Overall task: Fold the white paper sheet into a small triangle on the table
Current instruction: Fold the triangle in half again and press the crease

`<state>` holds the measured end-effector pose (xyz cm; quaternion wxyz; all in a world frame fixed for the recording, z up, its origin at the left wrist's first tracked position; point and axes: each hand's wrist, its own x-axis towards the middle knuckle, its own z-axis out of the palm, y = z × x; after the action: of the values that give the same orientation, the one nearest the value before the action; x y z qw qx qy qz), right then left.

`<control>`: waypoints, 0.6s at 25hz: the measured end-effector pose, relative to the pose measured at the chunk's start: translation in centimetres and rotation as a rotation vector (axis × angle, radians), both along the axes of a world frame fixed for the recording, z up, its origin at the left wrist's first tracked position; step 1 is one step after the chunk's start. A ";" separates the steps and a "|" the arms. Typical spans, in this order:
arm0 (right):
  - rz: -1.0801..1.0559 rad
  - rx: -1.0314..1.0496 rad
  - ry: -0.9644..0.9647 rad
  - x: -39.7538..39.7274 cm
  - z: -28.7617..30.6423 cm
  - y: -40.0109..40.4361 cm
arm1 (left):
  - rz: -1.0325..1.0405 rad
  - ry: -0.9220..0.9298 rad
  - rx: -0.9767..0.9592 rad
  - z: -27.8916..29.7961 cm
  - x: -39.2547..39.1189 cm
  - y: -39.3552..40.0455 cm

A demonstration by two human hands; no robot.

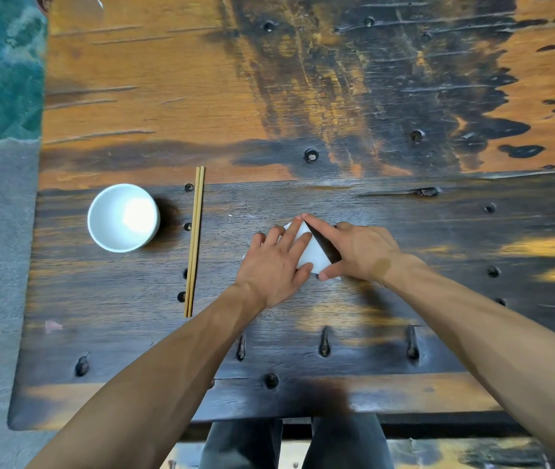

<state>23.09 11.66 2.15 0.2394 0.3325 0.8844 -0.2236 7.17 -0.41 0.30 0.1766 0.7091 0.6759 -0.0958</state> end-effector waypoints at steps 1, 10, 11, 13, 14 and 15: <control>0.008 0.002 0.003 -0.2 0.0 0.1 | 0.002 -0.024 -0.001 0.1 -0.1 0.0; 0.086 0.127 -0.005 -0.7 -0.5 -0.1 | -0.001 -0.060 0.021 0.0 -0.7 -0.9; 0.082 0.141 -0.005 -0.8 -0.5 -0.2 | 0.011 -0.053 0.025 0.1 -0.7 -1.1; 0.076 0.156 -0.009 -0.8 -0.7 -0.3 | 0.036 -0.041 0.023 0.2 -0.7 -1.6; 0.077 0.162 -0.014 -0.9 -0.7 -0.3 | 0.042 -0.033 0.017 0.2 -0.8 -2.0; 0.078 0.166 -0.020 -0.9 -0.7 -0.3 | 0.046 -0.027 0.011 0.2 -1.0 -2.4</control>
<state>22.18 11.38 1.46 0.2284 0.3186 0.9098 -0.1364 6.22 -2.82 0.55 0.1842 0.6956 0.6899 -0.0784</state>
